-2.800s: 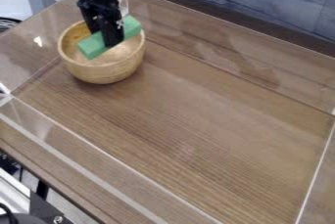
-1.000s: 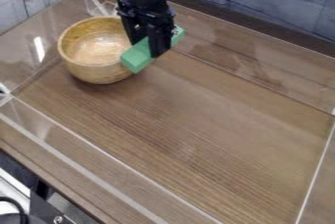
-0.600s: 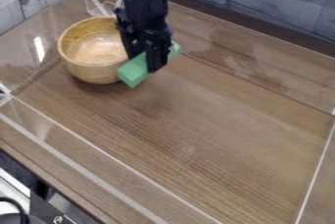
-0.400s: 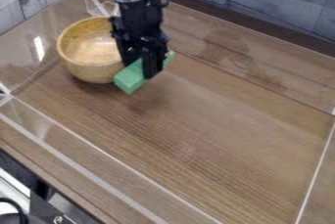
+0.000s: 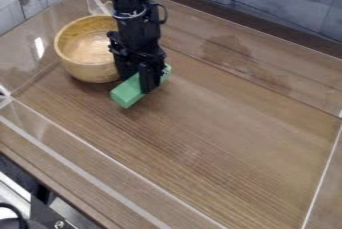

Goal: Move green object from inside the wooden bowl to the table next to it

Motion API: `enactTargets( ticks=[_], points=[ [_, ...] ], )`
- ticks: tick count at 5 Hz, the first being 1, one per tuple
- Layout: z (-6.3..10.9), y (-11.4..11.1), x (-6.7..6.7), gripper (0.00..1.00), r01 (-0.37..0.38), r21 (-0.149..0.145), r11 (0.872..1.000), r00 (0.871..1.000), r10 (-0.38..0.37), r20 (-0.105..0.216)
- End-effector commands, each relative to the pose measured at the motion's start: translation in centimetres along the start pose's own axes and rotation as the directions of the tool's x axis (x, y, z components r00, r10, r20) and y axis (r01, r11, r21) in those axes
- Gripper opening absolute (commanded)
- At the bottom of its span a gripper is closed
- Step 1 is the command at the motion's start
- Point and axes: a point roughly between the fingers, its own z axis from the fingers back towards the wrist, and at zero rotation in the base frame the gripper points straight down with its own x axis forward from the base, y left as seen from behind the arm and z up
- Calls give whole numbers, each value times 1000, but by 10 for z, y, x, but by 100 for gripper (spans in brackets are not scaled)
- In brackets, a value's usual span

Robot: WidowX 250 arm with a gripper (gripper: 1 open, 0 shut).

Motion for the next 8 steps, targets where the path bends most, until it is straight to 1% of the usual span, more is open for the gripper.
enactTargets(
  ticks=[1,3,5,7,8],
  points=[
    [10,4,4,100,0,-7,1000,999,0,35],
    [23,-1,11,100,45,-66,997,997,-40,70],
    [35,-24,27,100,16,-117,993,993,-2,117],
    [58,-27,38,100,-57,-143,988,983,80,163],
    [66,-19,45,100,-64,-143,988,980,89,178]
  ],
)
